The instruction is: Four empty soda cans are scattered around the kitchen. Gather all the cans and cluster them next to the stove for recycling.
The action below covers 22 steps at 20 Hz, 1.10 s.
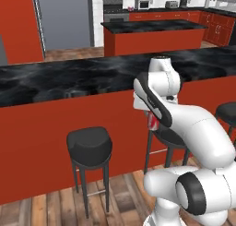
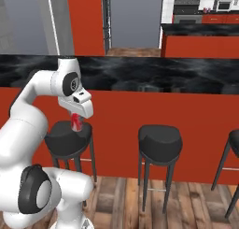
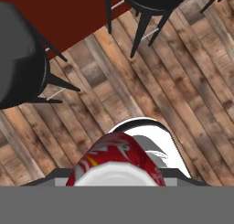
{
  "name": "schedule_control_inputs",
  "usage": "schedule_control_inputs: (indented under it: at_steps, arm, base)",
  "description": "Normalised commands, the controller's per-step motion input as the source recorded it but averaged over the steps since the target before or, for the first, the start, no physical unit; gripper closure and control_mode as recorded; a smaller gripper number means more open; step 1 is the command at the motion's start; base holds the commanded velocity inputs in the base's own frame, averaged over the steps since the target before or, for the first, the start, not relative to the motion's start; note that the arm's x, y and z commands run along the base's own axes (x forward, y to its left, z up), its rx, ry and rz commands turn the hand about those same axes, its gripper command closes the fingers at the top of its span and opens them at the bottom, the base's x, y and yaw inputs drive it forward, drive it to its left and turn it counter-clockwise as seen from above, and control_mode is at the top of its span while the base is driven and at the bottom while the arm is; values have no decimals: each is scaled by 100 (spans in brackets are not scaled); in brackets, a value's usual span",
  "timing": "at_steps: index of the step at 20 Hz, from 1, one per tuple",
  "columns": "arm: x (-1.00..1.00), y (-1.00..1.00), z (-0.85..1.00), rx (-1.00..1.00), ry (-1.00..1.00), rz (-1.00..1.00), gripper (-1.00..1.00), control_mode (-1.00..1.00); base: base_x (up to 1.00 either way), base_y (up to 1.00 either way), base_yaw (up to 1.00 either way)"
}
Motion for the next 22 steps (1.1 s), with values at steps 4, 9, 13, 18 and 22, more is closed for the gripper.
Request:
schedule_control_inputs:
  at_steps: [4, 9, 13, 18, 22]
  arm:
    - [0, 0, 0, 0, 0, 0, 100, 100]
    - [0, 0, 0, 0, 0, 0, 100, 100]
    - [0, 0, 0, 0, 0, 0, 100, 100]
    - [0, 0, 0, 0, 0, 0, 100, 100]
    - [0, 0, 0, 0, 0, 0, 100, 100]
  base:
    - [-1, -47, -20]
    - [3, -64, -6]
    - [8, -65, 0]
    - [10, -65, 0]
    - [12, -65, 0]
